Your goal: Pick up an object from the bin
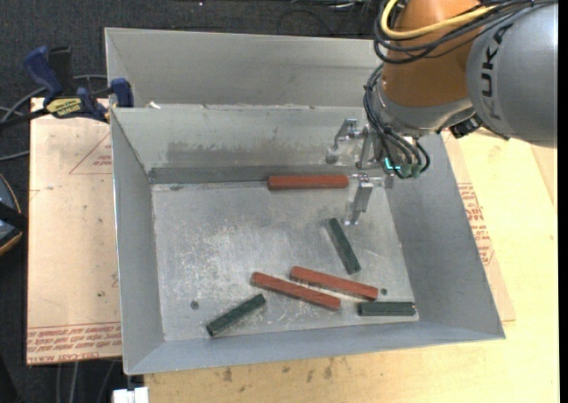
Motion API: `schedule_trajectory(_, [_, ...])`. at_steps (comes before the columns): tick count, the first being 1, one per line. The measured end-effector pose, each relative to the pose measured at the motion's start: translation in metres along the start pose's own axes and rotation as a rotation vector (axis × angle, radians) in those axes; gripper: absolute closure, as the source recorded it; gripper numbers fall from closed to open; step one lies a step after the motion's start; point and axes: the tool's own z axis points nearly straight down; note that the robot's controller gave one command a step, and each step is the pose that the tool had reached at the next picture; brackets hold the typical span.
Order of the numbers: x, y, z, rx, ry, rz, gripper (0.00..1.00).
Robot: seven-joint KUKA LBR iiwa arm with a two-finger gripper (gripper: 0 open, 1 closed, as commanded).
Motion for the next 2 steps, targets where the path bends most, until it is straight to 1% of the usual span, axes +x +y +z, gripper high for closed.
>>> schedule_trajectory(1, [-0.002, 0.0, -0.005, 0.0, -0.008, 0.0, 0.0])
schedule_trajectory(2, [0.055, 0.0, 0.063, -0.001, -0.01, 0.071, 0.0])
